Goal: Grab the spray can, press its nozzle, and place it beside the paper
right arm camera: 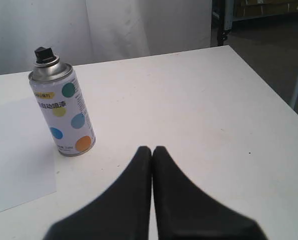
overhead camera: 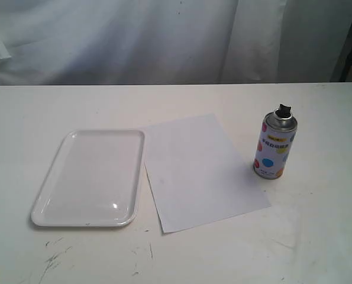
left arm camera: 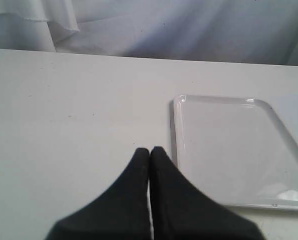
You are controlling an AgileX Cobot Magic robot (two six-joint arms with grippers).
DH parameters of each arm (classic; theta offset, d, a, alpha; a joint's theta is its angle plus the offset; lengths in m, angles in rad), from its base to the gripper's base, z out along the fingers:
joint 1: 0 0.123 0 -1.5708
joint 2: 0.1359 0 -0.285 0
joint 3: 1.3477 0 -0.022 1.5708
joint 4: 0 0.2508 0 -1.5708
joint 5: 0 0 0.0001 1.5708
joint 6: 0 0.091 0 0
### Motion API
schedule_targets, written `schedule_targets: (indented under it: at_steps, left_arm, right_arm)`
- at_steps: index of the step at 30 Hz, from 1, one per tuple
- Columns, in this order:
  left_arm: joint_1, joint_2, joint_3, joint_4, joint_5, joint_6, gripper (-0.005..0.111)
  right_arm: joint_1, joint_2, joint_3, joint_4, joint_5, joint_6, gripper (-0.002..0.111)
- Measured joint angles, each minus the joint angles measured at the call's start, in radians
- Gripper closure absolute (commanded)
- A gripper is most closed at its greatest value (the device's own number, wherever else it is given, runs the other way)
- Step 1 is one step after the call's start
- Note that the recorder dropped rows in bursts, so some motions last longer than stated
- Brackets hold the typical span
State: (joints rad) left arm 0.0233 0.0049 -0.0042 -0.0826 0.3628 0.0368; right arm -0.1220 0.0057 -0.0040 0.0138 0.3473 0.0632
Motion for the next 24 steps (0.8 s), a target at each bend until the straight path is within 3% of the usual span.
schedule_targets:
  at_steps: [16, 24]
  left_arm:
    - [0.000, 0.000, 0.000, 0.000, 0.000, 0.000, 0.107]
    - [0.000, 0.000, 0.000, 0.000, 0.000, 0.000, 0.107]
  right_arm:
    - [0.000, 0.000, 0.000, 0.000, -0.008, -0.007, 0.108]
    - [0.000, 0.000, 0.000, 0.002, -0.218, -0.007, 0.108]
